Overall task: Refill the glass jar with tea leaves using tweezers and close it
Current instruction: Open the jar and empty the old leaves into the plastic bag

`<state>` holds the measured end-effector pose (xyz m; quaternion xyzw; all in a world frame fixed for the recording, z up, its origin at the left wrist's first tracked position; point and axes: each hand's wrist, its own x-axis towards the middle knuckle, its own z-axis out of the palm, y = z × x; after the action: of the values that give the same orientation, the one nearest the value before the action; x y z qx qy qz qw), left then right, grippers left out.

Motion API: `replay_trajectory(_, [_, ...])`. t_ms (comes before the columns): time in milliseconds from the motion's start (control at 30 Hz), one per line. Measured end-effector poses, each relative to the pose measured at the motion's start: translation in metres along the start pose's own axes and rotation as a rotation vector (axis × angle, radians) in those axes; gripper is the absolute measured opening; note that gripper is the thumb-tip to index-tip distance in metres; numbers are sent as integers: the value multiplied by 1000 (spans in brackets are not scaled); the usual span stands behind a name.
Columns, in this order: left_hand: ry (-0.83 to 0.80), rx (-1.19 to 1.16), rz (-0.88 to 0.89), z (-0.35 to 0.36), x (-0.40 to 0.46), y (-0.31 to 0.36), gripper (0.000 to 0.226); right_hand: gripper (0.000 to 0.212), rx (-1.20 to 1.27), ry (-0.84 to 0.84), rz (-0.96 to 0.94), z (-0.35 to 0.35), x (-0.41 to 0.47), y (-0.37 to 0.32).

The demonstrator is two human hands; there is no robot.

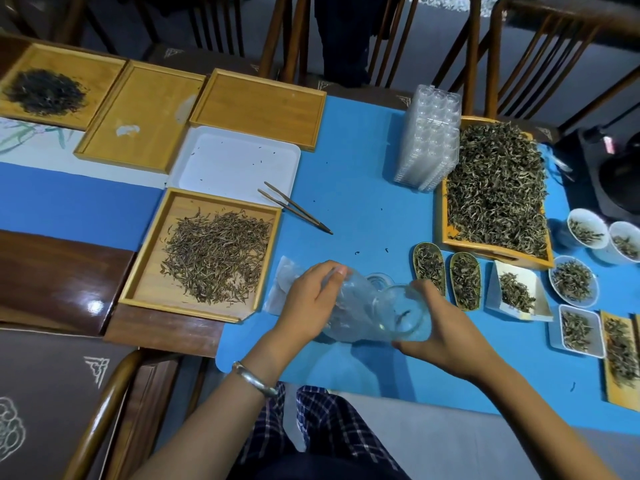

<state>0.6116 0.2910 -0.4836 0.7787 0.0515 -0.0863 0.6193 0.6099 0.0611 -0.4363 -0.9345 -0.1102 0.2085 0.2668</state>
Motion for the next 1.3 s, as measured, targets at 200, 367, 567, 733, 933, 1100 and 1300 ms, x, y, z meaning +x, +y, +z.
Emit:
replay_trajectory(200, [52, -51, -6, -14, 1, 7, 29, 77, 344, 182, 4, 26, -25, 26])
replay_trajectory(367, [66, -93, 14, -19, 1, 3, 31, 76, 436, 233, 74, 53, -36, 43])
replay_trajectory(567, [67, -129, 24, -19, 0, 0, 30, 74, 503, 315, 115, 75, -33, 57])
replay_trajectory(733, [65, -126, 29, -19, -3, 1, 31, 78, 468, 293, 161, 84, -38, 63])
replay_trajectory(933, [67, -109, 10, -19, -4, 1, 32, 28, 232, 330, 504, 111, -72, 55])
replay_trajectory(1100, [62, -116, -11, -19, -6, 4, 32, 13, 613, -75, 451, 142, -77, 5])
replay_trajectory(1300, [40, -96, 8, -24, -5, 6, 32, 45, 959, 144, 333, 154, -7, -54])
